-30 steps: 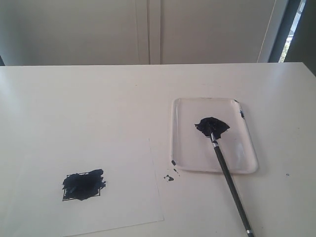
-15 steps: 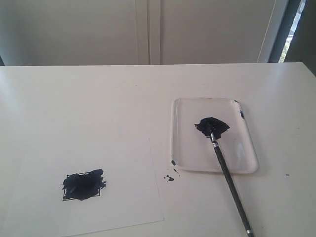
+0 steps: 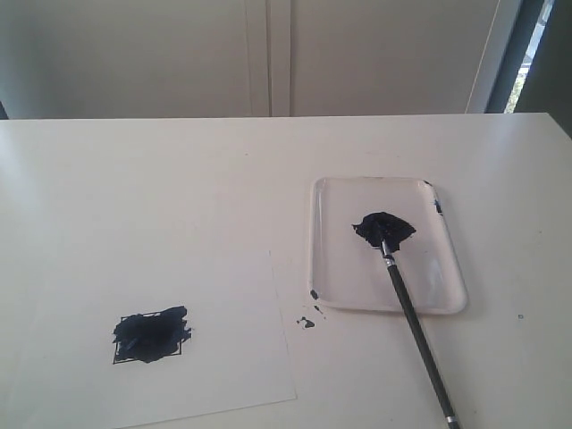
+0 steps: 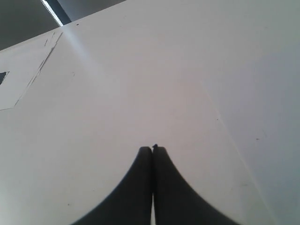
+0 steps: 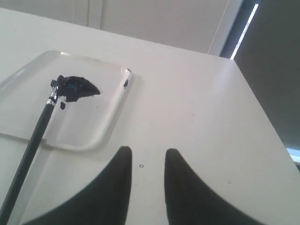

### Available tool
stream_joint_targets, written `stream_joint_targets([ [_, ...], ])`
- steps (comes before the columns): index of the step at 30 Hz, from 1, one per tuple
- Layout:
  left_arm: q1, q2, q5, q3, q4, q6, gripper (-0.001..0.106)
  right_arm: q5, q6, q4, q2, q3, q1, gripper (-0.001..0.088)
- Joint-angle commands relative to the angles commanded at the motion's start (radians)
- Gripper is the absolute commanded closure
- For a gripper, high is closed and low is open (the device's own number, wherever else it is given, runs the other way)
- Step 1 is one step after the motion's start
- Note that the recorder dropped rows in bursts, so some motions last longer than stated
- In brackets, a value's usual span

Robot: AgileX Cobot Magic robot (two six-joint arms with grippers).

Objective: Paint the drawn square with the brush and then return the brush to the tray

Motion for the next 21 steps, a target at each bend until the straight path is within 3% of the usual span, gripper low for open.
stream_joint_targets([
  [5,0.0,0.0,0.0,0.0,-0.027,-0.02,0.105,0.0,0.0,0.0,0.0,0.0,0.0,0.0626],
  [12,0.0,0.0,0.002,0.0,-0.034,-0.32,0.105,0.0,0.0,0.0,0.0,0.0,0.0,0.0626],
  [21,0.0,0.0,-0.029,0.0,-0.034,-0.31,0.105,0.0,0.0,0.0,0.0,0.0,0.0,0.0626],
])
